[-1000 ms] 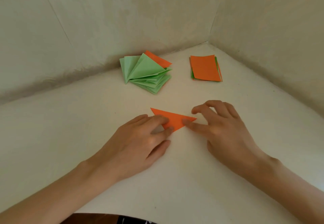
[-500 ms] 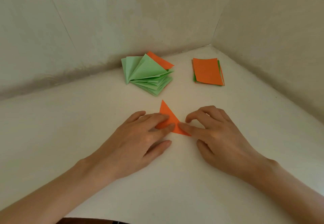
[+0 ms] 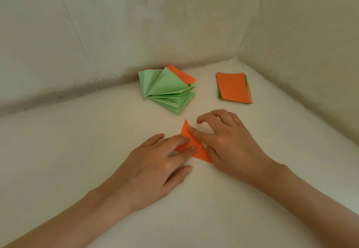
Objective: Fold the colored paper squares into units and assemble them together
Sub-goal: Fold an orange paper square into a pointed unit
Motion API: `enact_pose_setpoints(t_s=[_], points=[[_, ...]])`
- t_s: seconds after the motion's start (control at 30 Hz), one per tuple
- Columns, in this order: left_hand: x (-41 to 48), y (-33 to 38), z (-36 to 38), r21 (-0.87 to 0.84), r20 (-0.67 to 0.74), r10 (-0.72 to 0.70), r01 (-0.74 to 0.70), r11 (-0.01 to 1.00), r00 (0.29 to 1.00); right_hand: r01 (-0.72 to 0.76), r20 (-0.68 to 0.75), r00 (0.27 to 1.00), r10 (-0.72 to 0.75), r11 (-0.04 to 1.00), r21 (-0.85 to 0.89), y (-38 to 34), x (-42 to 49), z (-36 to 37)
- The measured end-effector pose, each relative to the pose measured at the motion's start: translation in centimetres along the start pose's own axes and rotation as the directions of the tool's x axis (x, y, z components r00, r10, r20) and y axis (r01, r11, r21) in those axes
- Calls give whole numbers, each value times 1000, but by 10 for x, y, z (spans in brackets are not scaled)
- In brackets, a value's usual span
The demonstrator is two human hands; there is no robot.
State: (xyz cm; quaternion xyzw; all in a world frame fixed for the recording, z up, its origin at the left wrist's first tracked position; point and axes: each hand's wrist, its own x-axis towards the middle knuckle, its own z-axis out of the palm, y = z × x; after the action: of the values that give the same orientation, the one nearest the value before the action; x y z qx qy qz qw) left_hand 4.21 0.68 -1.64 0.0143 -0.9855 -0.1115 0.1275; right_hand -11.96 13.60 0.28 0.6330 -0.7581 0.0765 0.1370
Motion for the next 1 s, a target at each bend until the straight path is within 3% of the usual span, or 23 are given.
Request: enact_pose_setpoints(t_s=[0.13, 0.27, 0.33, 0.43, 0.5, 0.7, 0.87, 0.93, 1.0], points=[[1, 1, -1, -1, 0, 1, -1, 1000, 1000, 11, -1, 1000, -11, 997, 79, -9, -44, -15], [1, -2, -1, -110, -27, 26, -29, 994, 999, -121, 26, 993, 119, 941, 317, -8, -40, -23], [2, -6, -1, -261, -53, 19, -32, 965, 998, -189, 102, 981, 163, 907, 376, -4, -18, -24], [4, -9, -1, -397, -61, -48, 19, 918, 997, -193, 334, 941, 61, 905, 379, 3, 12, -22], [4, -10, 1, -358, -82, -55, 22, 934, 995, -162, 439, 898, 2, 932, 325, 2, 21, -23], [6, -15, 4, -241, -176, -137, 92, 966, 975, -253, 478, 876, 65, 905, 341, 3, 18, -32], [7, -13, -2, -375, -91, -254, 204, 904, 963, -389, 435, 890, 137, 725, 568, 10, 13, -33], [13, -12, -12, -536, -55, -327, 248, 807, 943, -383, 376, 915, 146, 610, 694, 10, 16, -40], [23, -14, -24, -652, -107, -376, 221, 725, 920, -352, 293, 936, 195, 524, 776, 10, 24, -45]])
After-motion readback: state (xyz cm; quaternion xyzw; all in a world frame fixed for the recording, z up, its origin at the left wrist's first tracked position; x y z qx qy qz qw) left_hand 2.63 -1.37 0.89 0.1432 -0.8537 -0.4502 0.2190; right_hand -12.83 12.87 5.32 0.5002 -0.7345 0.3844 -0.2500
